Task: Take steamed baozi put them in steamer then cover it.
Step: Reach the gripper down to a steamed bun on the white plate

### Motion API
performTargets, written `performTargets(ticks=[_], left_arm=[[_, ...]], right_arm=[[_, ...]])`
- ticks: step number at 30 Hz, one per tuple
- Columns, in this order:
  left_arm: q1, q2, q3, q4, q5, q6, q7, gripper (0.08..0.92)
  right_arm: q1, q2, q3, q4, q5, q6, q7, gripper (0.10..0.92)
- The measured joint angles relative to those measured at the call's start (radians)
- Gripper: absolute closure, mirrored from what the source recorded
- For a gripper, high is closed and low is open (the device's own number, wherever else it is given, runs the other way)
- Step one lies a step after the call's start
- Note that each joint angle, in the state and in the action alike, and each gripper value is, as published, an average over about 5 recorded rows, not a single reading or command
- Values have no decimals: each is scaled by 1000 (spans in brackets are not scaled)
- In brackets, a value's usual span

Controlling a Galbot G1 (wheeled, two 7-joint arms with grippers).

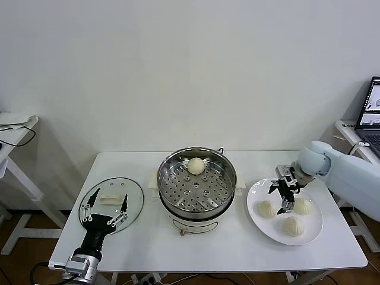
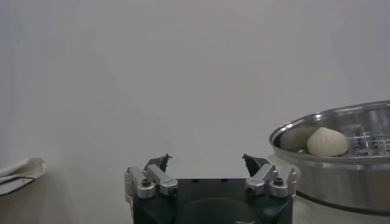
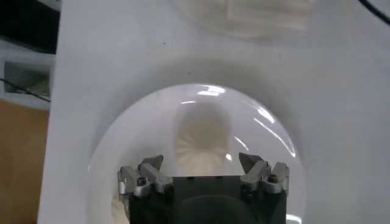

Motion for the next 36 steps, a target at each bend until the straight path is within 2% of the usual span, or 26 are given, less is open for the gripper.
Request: performTargets(ticks=[17,25,36], left_arm=[[-2,-2,2,11,3,-2,0,177],[-3,-2,2,11,3,-2,0,177],[-5,-4,2,13,3,-2,-2,177]], right_arm=[[-97,56,88,-64,-45,-18,35,213],[-107,63,98,-69,-52,-21,35,361],[-109,52,106,-60,-54,-23,27,389]])
